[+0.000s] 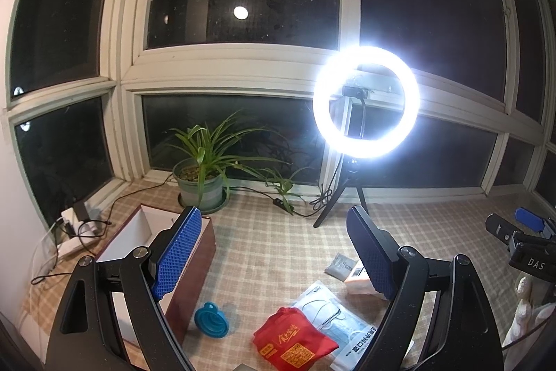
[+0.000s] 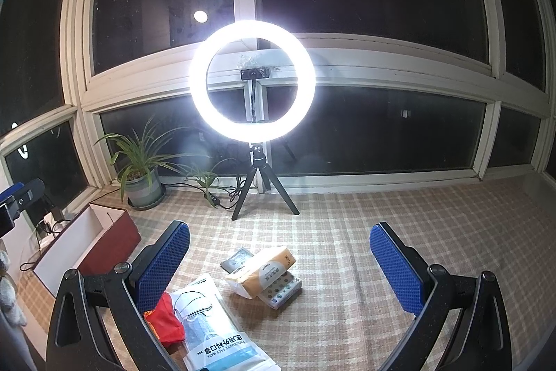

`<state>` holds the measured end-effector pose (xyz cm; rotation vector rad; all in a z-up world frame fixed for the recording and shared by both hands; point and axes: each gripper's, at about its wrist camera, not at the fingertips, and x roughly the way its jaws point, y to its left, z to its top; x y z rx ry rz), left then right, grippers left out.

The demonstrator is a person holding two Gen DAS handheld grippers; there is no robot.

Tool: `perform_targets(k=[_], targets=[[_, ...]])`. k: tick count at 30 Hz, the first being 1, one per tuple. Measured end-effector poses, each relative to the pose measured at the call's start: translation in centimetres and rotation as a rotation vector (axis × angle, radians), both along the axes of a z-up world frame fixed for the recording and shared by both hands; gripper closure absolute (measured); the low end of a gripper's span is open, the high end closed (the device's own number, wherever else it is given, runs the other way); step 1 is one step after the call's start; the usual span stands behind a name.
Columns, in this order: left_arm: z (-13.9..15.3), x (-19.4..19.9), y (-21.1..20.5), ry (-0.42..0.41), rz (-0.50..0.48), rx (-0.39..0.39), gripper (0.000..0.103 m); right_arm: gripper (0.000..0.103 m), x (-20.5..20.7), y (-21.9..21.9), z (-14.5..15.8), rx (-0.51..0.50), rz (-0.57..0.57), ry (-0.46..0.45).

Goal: Organize soft objects

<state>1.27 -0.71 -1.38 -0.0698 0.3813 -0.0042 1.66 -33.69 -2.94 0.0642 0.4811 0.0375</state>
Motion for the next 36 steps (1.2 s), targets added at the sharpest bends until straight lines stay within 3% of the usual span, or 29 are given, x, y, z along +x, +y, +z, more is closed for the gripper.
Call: perform_targets(k=[36], targets=[[-0.21,0.23,-0.46,0.018,-0.014,0.003,0.017,0.001,-0.1,0.03,-0.58,0.015,0.008,0.025]])
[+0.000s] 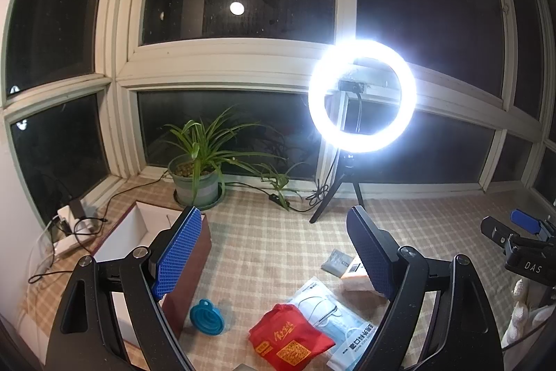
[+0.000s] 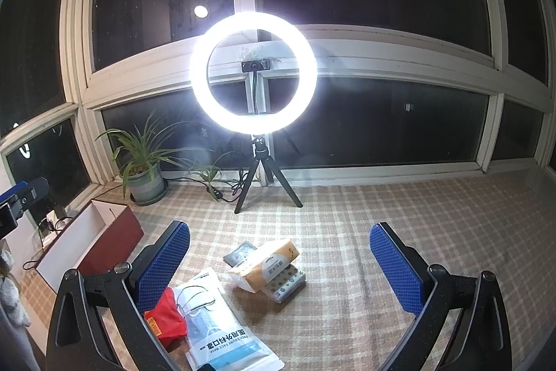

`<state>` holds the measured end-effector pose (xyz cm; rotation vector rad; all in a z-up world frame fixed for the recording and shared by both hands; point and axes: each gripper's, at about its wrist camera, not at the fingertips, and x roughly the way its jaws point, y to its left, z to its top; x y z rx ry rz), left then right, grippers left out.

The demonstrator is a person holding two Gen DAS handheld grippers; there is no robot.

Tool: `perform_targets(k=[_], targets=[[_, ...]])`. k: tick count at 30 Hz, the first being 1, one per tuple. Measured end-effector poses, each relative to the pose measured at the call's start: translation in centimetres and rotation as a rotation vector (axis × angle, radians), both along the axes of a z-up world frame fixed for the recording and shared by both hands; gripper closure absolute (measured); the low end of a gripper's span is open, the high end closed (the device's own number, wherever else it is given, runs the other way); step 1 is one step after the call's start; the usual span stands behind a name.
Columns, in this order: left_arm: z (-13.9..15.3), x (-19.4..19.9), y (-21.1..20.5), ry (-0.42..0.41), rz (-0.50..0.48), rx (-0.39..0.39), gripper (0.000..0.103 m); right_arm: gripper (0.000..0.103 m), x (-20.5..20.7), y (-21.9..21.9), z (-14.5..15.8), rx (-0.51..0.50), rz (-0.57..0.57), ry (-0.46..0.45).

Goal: Organize soft objects

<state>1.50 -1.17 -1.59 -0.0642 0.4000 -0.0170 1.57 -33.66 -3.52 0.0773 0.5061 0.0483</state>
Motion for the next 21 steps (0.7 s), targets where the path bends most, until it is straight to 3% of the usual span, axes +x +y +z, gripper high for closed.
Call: perform_targets(k=[12,21], targets=[[-0.8,-0.2,0.0,0.038,0.008,-0.003,0.017,0.001,-0.2,-0.4,-0.9,0.019,0.022,0.044],[-4.1,-0.5,0.7,0.135,0.02,-0.027,0.017,0.001,-0.2,-1.1,-2.5,0.042,0.096,0.11]])
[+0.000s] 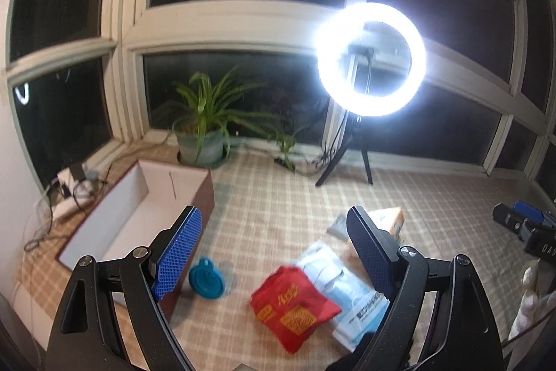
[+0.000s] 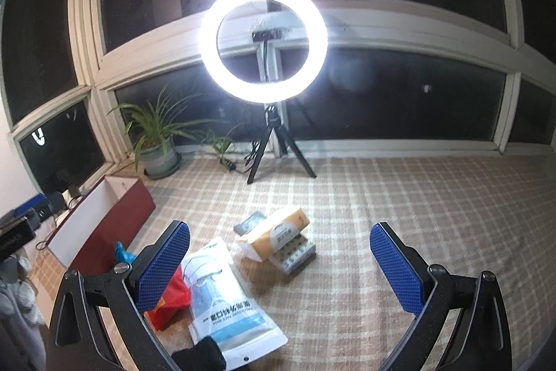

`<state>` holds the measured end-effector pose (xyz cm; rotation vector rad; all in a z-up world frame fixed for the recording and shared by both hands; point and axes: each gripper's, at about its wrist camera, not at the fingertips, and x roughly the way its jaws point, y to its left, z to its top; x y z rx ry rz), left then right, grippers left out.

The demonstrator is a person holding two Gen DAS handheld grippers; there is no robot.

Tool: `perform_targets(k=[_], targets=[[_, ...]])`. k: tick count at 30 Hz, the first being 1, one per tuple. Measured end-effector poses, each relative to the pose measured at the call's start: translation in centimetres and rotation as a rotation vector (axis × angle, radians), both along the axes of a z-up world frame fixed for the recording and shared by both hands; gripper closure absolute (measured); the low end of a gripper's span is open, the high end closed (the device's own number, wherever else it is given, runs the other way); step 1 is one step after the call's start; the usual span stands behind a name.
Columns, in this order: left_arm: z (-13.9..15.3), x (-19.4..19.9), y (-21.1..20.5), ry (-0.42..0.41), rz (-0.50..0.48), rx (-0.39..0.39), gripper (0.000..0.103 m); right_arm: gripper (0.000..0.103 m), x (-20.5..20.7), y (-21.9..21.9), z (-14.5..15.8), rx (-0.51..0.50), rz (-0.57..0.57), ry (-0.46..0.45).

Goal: Organize soft objects
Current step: 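Reach the right gripper to the black glove and close on it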

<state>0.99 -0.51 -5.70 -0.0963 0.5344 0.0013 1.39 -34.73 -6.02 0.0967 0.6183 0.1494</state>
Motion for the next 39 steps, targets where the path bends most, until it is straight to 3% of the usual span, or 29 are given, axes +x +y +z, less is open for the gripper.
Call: perform_targets(k=[10,14,19,28,35,39], targets=[[-4.1,-1.1,0.4,0.129,-0.007,-0.045,0.017,0.001,-0.4,-0.5,-3.8,0.04,0.102,0.123],[-6.0,-1.4,0.0,0.196,-0.058,-0.089,0.017,0.001,-1.2,-0.4,-5.6,0.057,0.147,0.174],[-9.4,-1.2,-1.1,0.314,-0.16,-0.153,0.017,0.001,-2.7,0.5,-8.4,0.057,0.253,0.251],[-14.1,-1.1,-2.7,0.466,-0.498,-0.163,0.017,0.001,-7.5,4.1,-12.3,-0.023,0.453,0.333],[-15.9,-1.0,-5.1,0.545,-0.719,-0.119,0.017,0.001,-8.9,6.5,-14.4,-0.022,0.499,0.395],[-17.3,-0.5,-5.6,0.605,-0.761,-0.167,0.018,0.002,-9.3,7.5,-15.0,-0.011,0.511,0.398]])
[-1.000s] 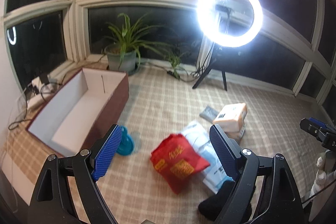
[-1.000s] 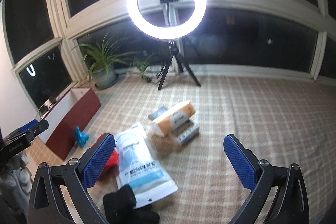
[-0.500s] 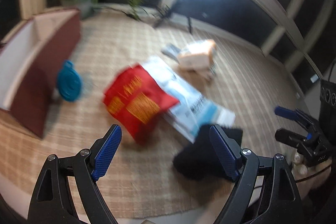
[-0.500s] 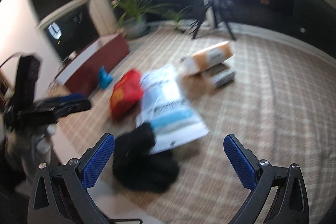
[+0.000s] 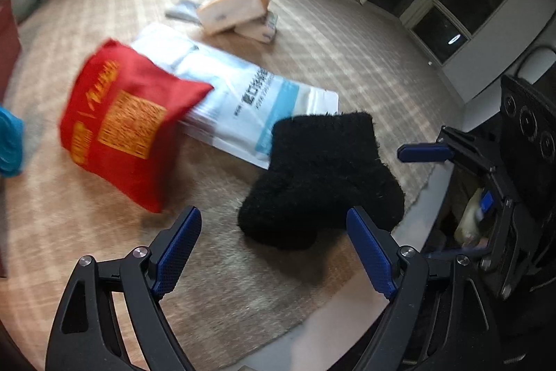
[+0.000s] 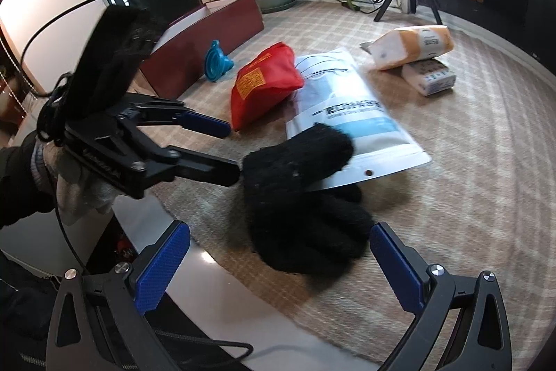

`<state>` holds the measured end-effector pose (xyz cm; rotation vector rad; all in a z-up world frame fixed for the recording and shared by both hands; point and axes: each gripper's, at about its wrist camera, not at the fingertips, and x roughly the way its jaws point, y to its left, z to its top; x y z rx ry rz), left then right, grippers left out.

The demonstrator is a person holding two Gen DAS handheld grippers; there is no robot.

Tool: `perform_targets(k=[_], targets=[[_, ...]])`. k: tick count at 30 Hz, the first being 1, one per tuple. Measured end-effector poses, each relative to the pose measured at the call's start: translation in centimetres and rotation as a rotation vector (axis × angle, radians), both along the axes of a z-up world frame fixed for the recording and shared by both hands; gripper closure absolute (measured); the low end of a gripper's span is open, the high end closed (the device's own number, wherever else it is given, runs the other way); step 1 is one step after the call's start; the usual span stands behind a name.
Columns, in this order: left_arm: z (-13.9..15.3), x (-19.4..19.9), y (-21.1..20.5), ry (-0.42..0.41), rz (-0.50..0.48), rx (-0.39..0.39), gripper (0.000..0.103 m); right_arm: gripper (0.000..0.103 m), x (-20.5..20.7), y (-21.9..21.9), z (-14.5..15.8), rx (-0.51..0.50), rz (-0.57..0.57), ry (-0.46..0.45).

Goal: Organize soft objects
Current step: 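Reach the right gripper to the black glove and close on it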

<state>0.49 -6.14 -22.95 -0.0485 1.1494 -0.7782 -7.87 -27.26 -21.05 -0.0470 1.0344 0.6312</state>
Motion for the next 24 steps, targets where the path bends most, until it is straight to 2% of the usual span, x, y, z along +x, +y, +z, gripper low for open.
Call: perform_targets(k=[6,15,20,24], targets=[[-0.7,0.9,-0.4,0.038,-0.029,-0.034,0.019,0.016,-0.2,0.8,-1.0,-0.025,-0.006,-0.007],[-1.6,1.6,-1.3,0.093,-0.068,-0.071,0.019,0.05,0.9,0.1,-2.3,-0.008,-0.047,0.026],[-1.7,1.4,-1.7,0.103,-0.081,-0.081,0.028,0.061,1.4,-0.6,-2.8,-0.001,-0.056,0.043],[-1.9,1.6,-1.8,0.125,-0.07,-0.09,0.043,0.07,1.5,-0.4,-2.8,-0.012,-0.046,0.039]])
